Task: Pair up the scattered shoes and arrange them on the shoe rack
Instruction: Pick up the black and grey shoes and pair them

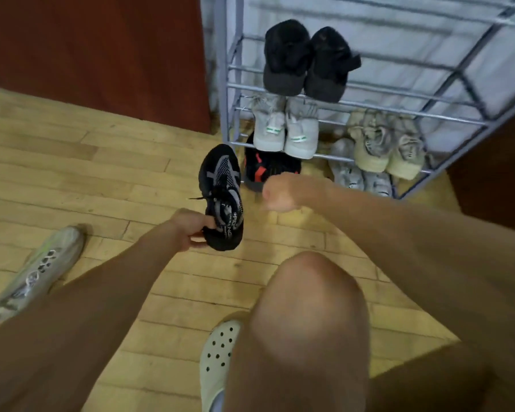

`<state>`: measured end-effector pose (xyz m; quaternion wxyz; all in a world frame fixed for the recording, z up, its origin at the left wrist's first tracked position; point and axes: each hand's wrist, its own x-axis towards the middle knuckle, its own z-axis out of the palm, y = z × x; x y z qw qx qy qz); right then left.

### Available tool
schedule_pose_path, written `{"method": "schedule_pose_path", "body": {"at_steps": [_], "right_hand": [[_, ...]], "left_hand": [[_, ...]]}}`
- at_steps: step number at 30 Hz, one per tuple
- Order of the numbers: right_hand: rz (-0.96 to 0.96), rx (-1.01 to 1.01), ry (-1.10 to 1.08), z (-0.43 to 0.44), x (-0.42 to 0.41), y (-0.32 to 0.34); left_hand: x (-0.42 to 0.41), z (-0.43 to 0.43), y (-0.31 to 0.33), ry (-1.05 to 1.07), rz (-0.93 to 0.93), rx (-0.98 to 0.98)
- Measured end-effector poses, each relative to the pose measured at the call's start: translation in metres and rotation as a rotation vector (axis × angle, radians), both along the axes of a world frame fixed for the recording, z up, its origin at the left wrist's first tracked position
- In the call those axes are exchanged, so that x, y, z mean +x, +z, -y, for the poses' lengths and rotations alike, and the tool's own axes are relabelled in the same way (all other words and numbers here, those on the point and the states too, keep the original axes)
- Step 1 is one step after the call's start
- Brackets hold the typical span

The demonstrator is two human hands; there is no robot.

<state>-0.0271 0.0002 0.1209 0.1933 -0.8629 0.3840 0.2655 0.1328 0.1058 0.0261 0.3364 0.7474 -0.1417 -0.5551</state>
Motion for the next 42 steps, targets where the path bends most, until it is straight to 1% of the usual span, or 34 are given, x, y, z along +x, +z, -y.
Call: {"method": "schedule_pose_path", "body": {"at_steps": [2,4,8,10,14,17,19,21,25,29,32,34,36,39,42], "right_hand": [[0.001,-0.023,-0.095,0.000,-0.039,0.017],[0.056,0.012,-0.217,-0.002,-0.078,0.036],[0.325,0.166,-0.584,-0.012,-0.156,0.072],[0.440,0.167,-0.707,-0.020,-0.194,0.085],[0.748,0.196,-0.973,-0.034,-0.267,0.102],[0.995,0.257,-1.144,-0.039,-0.317,0.104],[1.108,0.264,-1.220,-0.040,-0.347,0.098],[1.163,0.259,-1.258,-0.040,-0.373,0.086],[1.182,0.271,-1.342,-0.029,-0.406,0.055],[1.178,0.276,-1.444,0.000,-0.422,0.013],[1.222,0.332,-1.563,0.025,-0.432,-0.025],[1.224,0.355,-1.706,0.038,-0.438,-0.056],[1.152,0.362,-1.819,0.049,-0.443,-0.092],[1.001,0.398,-1.907,0.065,-0.444,-0.146],[0.935,0.339,-2.062,0.085,-0.440,-0.190]], "left_hand": [[-0.016,0.002,0.033,-0.133,0.033,-0.044],[-0.040,0.005,0.063,-0.246,0.051,-0.082],[-0.111,0.020,0.118,-0.493,0.048,-0.173],[-0.153,0.030,0.144,-0.591,0.055,-0.242],[-0.237,0.050,0.182,-0.661,0.088,-0.356],[-0.291,0.064,0.190,-0.689,0.062,-0.371],[-0.323,0.071,0.188,-0.711,0.059,-0.375],[-0.350,0.075,0.182,-0.739,0.063,-0.378],[-0.388,0.087,0.155,-0.779,0.079,-0.332],[-0.417,0.115,0.126,-0.736,0.101,-0.247],[-0.428,0.143,0.097,-0.694,0.108,-0.211],[-0.431,0.157,0.073,-0.686,0.107,-0.191],[-0.430,0.168,0.046,-0.693,0.099,-0.168],[-0.416,0.181,0.006,-0.718,0.120,-0.164],[-0.397,0.196,-0.030,-0.710,0.137,-0.167]]}}
